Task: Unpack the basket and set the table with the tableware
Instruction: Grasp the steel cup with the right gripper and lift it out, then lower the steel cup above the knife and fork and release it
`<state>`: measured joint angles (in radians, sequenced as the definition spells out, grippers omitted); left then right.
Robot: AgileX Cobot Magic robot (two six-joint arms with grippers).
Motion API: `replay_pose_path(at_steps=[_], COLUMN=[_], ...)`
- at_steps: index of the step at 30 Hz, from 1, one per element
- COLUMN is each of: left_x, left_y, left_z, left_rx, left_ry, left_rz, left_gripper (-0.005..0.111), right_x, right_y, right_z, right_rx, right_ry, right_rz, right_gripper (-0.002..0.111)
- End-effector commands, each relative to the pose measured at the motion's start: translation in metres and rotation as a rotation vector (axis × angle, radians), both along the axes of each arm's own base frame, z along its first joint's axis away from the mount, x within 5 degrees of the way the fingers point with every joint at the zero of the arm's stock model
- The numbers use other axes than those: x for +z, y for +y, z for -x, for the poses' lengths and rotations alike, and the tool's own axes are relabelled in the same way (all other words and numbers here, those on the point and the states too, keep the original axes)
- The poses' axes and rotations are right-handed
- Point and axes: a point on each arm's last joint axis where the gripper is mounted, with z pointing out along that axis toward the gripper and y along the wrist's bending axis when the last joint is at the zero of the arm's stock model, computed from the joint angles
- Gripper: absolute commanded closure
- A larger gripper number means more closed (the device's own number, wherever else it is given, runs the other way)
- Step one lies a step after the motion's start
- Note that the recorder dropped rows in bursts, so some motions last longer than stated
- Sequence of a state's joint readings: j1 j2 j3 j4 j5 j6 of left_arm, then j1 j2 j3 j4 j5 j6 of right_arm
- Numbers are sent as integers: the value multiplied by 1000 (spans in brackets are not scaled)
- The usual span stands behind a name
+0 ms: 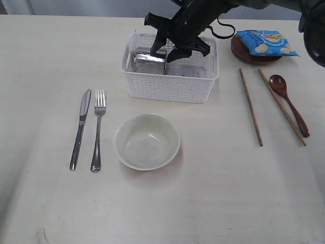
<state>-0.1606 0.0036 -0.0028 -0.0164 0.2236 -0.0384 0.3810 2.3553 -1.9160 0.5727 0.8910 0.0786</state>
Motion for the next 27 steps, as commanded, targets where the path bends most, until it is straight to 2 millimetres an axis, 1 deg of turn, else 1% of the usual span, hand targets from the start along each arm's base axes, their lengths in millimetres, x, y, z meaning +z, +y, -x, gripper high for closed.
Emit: replay_pose_path(at_steps=[1, 3, 5, 6, 8, 9, 11, 13, 14, 15, 16, 17, 18, 19, 20, 21, 27], left_x=[0, 0, 0, 0, 0, 0, 0, 0, 0, 0, 0, 0, 0, 0, 0, 0, 0], left_y=[0, 0, 0, 0, 0, 0, 0, 0, 0, 0, 0, 0, 0, 0, 0, 0, 0], left_z=[0, 0, 0, 0, 0, 0, 0, 0, 0, 0, 0, 0, 0, 0, 0, 0, 0], left_rx=[-1, -1, -1, -1, -1, -1, -1, -1, -1, -1, -1, -1, -1, -1, -1, -1, -1], left_ry=[-11, -11, -11, -11, -11, -11, -11, -11, -11, -11, -11, -11, -11, -11, -11, -11, -11], left_rz=[5, 5, 5, 5, 5, 5, 5, 5, 5, 5, 5, 5, 5, 5, 5, 5, 5], left_gripper=[107, 107, 107, 107, 107, 107, 107, 107, 107, 107, 107, 107, 107, 107, 107, 107, 107], right_x=[4, 8, 12, 13, 14, 16, 29, 69, 85, 111, 126, 145, 156, 164, 165, 162, 145], right_y=[6, 11, 15, 16, 16, 16, 14, 7, 8, 12, 17, 28, 39, 57, 69, 86, 143], right_z=[-4, -4, -4, -4, -2, -1, 1, 4, 6, 12, 17, 24, 31, 42, 49, 59, 95], right_rx=[27, 40, 52, 52, 80, 89, 122, 201, 232, 280, 313, 365, 400, 458, 497, 556, 733], right_ry=[-43, -54, -71, -72, -70, -71, -103, -196, -230, -282, -314, -379, -414, -454, -484, -516, -615], right_rz=[-103, -179, -239, -255, -253, -248, -218, -135, -117, -105, -104, -93, -84, -58, -20, 52, 265], right_gripper=[62, 69, 82, 96, 109, 109, 109, 109, 109, 109, 109, 109, 109, 109, 109, 109, 109])
